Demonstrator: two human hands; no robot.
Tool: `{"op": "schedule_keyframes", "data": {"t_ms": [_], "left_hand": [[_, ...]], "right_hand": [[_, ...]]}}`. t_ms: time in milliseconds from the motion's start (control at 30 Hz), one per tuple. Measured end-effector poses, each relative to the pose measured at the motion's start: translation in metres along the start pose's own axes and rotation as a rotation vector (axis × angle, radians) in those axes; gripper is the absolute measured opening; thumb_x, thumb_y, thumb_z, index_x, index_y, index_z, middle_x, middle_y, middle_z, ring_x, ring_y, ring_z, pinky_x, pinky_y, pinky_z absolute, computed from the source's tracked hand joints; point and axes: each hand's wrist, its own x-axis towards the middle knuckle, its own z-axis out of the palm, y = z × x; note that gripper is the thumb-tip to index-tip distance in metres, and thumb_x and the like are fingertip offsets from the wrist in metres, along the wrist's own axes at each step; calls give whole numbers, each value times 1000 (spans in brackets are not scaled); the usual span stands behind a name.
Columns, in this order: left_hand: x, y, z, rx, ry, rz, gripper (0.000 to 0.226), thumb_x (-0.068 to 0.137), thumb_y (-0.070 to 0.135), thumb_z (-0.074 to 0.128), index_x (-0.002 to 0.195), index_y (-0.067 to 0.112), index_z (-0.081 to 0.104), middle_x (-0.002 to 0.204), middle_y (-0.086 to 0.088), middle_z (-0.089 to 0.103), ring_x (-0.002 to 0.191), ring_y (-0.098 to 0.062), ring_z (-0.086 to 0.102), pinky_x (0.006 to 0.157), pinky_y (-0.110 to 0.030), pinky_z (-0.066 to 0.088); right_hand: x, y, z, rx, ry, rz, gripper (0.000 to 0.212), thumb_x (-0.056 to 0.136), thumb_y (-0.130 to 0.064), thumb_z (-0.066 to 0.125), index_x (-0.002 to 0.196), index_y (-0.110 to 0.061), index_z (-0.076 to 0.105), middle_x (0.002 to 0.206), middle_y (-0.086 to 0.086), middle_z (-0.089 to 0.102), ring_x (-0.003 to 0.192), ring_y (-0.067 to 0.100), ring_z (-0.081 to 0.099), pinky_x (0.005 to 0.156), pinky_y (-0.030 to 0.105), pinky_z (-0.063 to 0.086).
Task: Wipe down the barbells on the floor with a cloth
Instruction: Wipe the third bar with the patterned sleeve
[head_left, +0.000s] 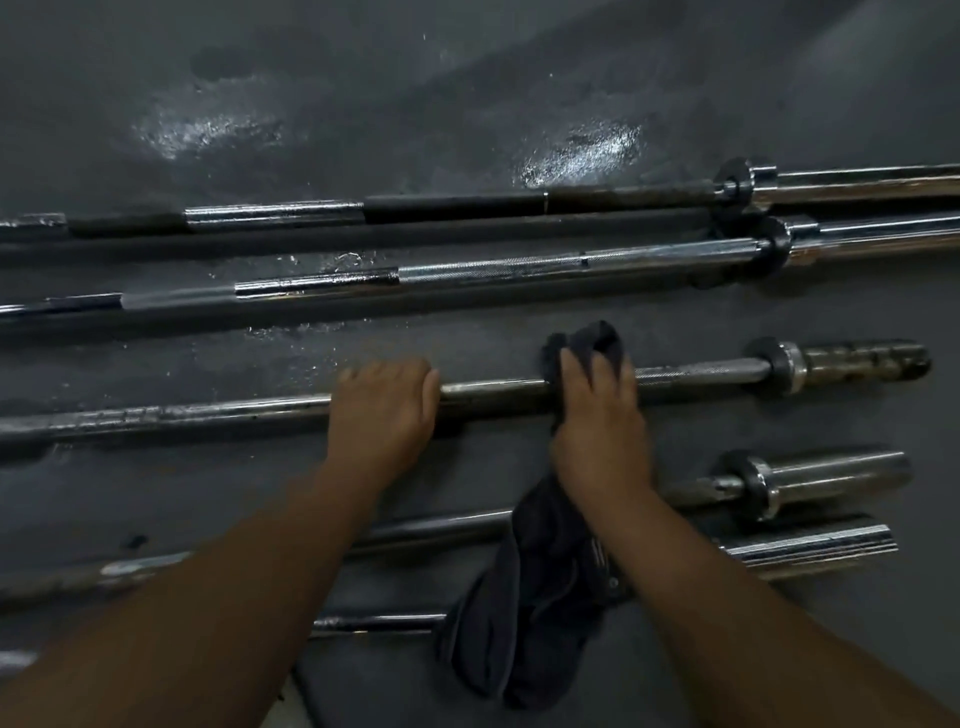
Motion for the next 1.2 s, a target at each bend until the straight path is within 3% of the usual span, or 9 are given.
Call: {"op": "schedule_keyframes", "data": {"t_ms": [100, 167, 267, 400, 600, 767, 900, 1033, 1200], "left_hand": [[31, 1, -5, -18, -112, -59, 42, 103, 40, 28, 90, 17, 61, 91, -11, 70, 85, -36, 66, 69, -38, 44], [40, -6, -5, -88, -14, -52, 39, 103, 42, 30, 97, 19, 61, 101, -11, 66, 97, -35, 62, 78, -40, 45], [7, -11, 0, -136, 97, 18, 43, 98, 46, 36, 116, 16, 60, 114, -10, 62, 109, -34, 57, 96, -44, 40], [-27, -6, 26, 3, 70, 38, 87, 87, 67, 42, 152, 9, 32, 156, -13, 33, 145, -33, 27, 121, -51, 12], [15, -8, -1, -9, 13, -25, 80, 81, 73, 35, 138, 18, 47, 134, -8, 54, 126, -28, 45, 114, -45, 21], [-13, -5, 3, -63, 69, -25, 78, 84, 59, 42, 144, 10, 44, 145, -13, 47, 137, -31, 39, 118, -46, 24], [-43, 7, 3, -70, 104, -70, 59, 80, 47, 50, 129, 14, 56, 132, -9, 55, 120, -31, 50, 104, -45, 37], [-57, 20, 7, -71, 133, -77, 48, 80, 41, 53, 120, 14, 60, 123, -11, 59, 107, -33, 55, 98, -44, 37], [-81, 17, 23, -68, 41, -4, 68, 92, 52, 40, 145, 9, 46, 146, -10, 50, 137, -28, 42, 115, -47, 26]], "right_hand": [[-21, -45, 6, -14, 18, -153, 69, 84, -12, 43, 152, -19, 35, 151, 15, 39, 144, 45, 27, 87, 48, 54], [-35, -59, 14, -33, -44, -349, 68, 80, -13, 48, 148, -21, 42, 144, 13, 47, 141, 44, 35, 76, 44, 57], [-9, -21, 2, -37, 5, -298, 69, 82, -9, 45, 149, -22, 38, 145, 13, 45, 140, 44, 33, 84, 51, 57], [9, 13, -6, -13, -16, -86, 85, 82, -6, 58, 157, -23, 22, 158, 13, 26, 148, 41, 12, 106, 53, 43], [3, -44, -12, 15, -118, -311, 82, 88, -16, 57, 157, -29, 15, 161, 4, 18, 151, 34, 2, 107, 45, 40], [19, 5, -25, 18, -43, -55, 83, 85, -6, 53, 157, -26, 17, 162, 7, 19, 150, 36, 7, 107, 47, 39], [-1, -5, -13, 30, -50, 45, 80, 87, -6, 53, 157, -23, 20, 162, 9, 16, 150, 38, 3, 108, 47, 39], [-37, -51, 14, 29, -6, -295, 74, 79, -11, 66, 149, -19, 41, 152, 15, 40, 146, 43, 24, 85, 46, 55], [-55, -50, 22, 29, -37, -451, 83, 78, -13, 67, 153, -23, 32, 153, 10, 38, 147, 39, 25, 84, 42, 53]]}}
